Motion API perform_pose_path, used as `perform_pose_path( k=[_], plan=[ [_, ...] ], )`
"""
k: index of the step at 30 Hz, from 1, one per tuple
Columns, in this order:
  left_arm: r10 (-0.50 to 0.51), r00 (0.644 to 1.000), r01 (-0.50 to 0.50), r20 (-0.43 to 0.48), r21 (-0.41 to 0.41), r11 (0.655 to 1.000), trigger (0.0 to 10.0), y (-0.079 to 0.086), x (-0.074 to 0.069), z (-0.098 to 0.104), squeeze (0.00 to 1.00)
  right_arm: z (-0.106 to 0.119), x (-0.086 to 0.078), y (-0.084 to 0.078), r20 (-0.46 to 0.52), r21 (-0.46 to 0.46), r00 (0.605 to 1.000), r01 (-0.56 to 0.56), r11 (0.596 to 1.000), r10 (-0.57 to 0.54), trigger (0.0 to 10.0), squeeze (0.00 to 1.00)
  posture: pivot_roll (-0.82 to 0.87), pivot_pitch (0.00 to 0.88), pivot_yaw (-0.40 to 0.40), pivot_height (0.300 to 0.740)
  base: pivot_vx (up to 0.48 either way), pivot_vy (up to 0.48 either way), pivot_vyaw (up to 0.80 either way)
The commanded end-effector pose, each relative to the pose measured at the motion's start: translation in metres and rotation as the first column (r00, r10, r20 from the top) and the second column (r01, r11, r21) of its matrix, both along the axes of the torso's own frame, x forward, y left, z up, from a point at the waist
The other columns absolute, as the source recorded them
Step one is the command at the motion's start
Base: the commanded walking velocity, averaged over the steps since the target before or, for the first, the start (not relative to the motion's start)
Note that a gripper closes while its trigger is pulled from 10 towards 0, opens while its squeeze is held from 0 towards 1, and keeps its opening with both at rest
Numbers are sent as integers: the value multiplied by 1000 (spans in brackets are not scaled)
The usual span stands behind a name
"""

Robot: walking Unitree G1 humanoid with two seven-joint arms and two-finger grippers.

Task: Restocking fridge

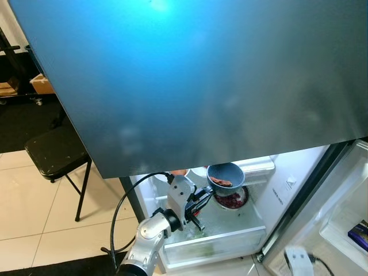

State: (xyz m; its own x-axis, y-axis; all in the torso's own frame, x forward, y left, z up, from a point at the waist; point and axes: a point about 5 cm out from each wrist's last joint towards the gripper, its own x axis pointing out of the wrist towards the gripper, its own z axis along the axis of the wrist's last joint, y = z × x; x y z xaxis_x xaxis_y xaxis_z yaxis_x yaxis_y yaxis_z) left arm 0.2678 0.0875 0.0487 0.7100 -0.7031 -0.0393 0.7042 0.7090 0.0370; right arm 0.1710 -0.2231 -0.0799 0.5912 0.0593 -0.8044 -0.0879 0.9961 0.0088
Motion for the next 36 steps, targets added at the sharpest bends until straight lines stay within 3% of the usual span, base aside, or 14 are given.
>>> perform_pose_path(
  k=[1,2,6,10,12,14,18,25,36],
  plan=[
    [24,1000,-24,15,-16,1000,10000,-7,-1,0,0,5,9,4,36,20,996,-87,996,86,10000,0,-1,0,8,740,0,0,0],
    [47,999,-46,16,-29,998,10000,-8,-1,0,0,8,15,9,57,39,985,-162,986,160,10000,0,-3,0,8,740,0,0,0],
    [100,995,-99,21,-67,993,10000,-9,-1,1,0,14,23,17,89,81,958,-279,957,272,10000,0,-7,0,11,740,0,0,0],
    [135,991,-133,21,-95,987,10000,-8,0,3,0,17,28,19,112,108,949,-306,946,294,10000,0,-8,0,11,740,0,0,0],
    [189,982,-184,24,-136,974,10000,-8,0,5,0,25,38,21,163,131,933,-342,930,321,10000,0,-11,0,12,740,0,0,0],
    [189,982,-184,24,-136,974,10000,-8,0,5,0,25,38,21,163,131,933,-342,930,321,10000,0,-11,0,12,740,0,0,0],
    [272,961,-262,58,-140,955,10000,-5,1,7,0,50,68,14,298,116,904,-352,929,305,10000,0,-14,0,11,740,0,0,0],
    [319,945,-310,74,-114,944,10000,12,3,5,0,82,97,4,447,172,864,-336,926,230,10000,0,-14,0,13,740,0,0,0],
    [338,936,-330,98,-87,940,10000,27,7,7,0,108,117,9,566,181,795,-381,906,221,10000,0,-3,0,20,705,0,0,0]
  ],
)
